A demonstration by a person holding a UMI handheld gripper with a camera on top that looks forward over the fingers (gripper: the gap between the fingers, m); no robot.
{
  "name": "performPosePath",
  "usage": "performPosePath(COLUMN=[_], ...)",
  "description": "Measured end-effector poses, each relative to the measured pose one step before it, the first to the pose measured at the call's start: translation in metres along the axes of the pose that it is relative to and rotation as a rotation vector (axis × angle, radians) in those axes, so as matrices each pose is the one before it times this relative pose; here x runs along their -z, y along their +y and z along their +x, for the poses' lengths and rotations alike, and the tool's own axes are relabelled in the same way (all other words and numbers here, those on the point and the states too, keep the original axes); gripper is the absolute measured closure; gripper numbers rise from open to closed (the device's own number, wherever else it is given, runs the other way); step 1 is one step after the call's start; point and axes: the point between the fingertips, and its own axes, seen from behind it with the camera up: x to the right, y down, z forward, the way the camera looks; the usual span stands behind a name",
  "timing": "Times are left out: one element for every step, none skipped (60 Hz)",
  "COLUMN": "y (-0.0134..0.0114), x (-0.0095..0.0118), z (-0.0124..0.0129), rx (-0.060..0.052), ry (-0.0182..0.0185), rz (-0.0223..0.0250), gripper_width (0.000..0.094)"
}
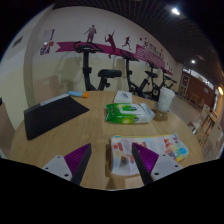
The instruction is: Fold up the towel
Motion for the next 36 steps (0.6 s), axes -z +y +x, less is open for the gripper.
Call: performPosePath(y=[0.00023, 0.00058, 0.00136, 0.00193, 0.00249, 0.00275, 0.00269, 0.00394, 0.00379, 0.00266, -0.00276, 0.00092, 0.00138, -0.00080, 0.00025, 0.00042, 0.00197, 0.00040, 0.00027, 0.00015, 0.00028, -0.00016, -0.00009, 0.00020, -0.00038, 0.00007, -0.00024, 0.00008, -0.00139, -0.00258, -0.00302, -0.00251, -0.00296, -0.00356, -0.00394, -0.00488], x=[-0.00398, -0.00387, -0.00366, -0.00370, -0.00339, -0.00299, -0.00258, -0.00190, -0.00294, -0.00050, -0.00086, -0.00081, -0.00095, -0.00085, -0.00004, -0.00079, 0.00075, 0.00079, 0.00148, 0.00144, 0.00151, 0.00154, 0.00187, 0.00195, 0.00085, 0.00265, 0.00010, 0.00511, 0.00317, 0.00371, 0.00436, 0.00433, 0.00461, 0.00461, 0.00526, 0.00513], z=[-0.00058, -0.00083, -0.00058, -0.00010, -0.00027, -0.00066, -0.00083, 0.00062, -0.00114, -0.00299, -0.00350, -0.00077, 0.00492, 0.00771, 0.00714, 0.00072, -0.00119, -0.00056, -0.00029, -0.00220, -0.00467, -0.00631, -0.00777, -0.00852, -0.00785, -0.00673, -0.00478, -0.00376, -0.00479, -0.00554, -0.00637, -0.00622, -0.00646, -0.00890, -0.00558, -0.00575], rx=[0.0069, 0.0083, 0.0089, 0.0074, 0.0050, 0.0024, 0.0000, -0.0018, -0.0021, -0.0043, -0.0156, -0.0111, -0.0026, 0.0039, 0.0091, 0.0022, 0.0004, 0.0022, 0.0033, -0.0024, -0.0087, -0.0166, -0.0222, -0.0243, -0.0231, -0.0189, -0.0137, -0.0109, -0.0103, -0.0107, -0.0107, -0.0092, -0.0091, -0.0100, -0.0123, -0.0126], ry=[-0.00296, -0.00368, -0.00242, -0.00030, -0.00066, -0.00180, -0.00231, -0.00506, -0.00180, -0.00794, -0.01681, -0.00300, 0.02085, 0.03332, 0.03199, 0.01207, -0.00013, 0.00330, -0.00103, -0.00492, -0.01372, -0.02246, -0.02805, -0.02913, -0.02313, -0.01892, -0.01307, -0.01259, -0.01117, -0.01316, -0.01566, -0.01716, -0.01852, -0.01567, -0.02047, -0.01873], rz=[-0.00114, -0.00298, -0.00514, -0.00751, -0.00867, -0.00941, -0.00984, -0.00985, -0.01437, -0.00818, 0.01230, -0.00579, -0.00878, 0.00025, -0.00210, -0.00345, -0.00912, -0.00496, -0.00342, -0.00824, -0.00863, -0.00651, -0.00806, -0.00972, -0.01029, -0.00961, -0.00770, -0.00792, -0.00187, 0.00202, 0.00302, 0.00168, 0.00117, 0.00259, 0.00545, 0.00684], gripper_width=[0.0084, 0.0088, 0.0101, 0.0108, 0.0121, 0.0156, 0.0175, 0.0214, 0.0240, 0.0348, 0.0456, 0.0564, 0.0672, 0.0780, 0.0887, 0.0891, 0.0895, 0.0899, 0.0903, 0.0904, 0.0907, 0.0906, 0.0908, 0.0908, 0.0911, 0.0910, 0.0912, 0.0913, 0.0909, 0.0911, 0.0912, 0.0911, 0.0911, 0.0910, 0.0911, 0.0912])
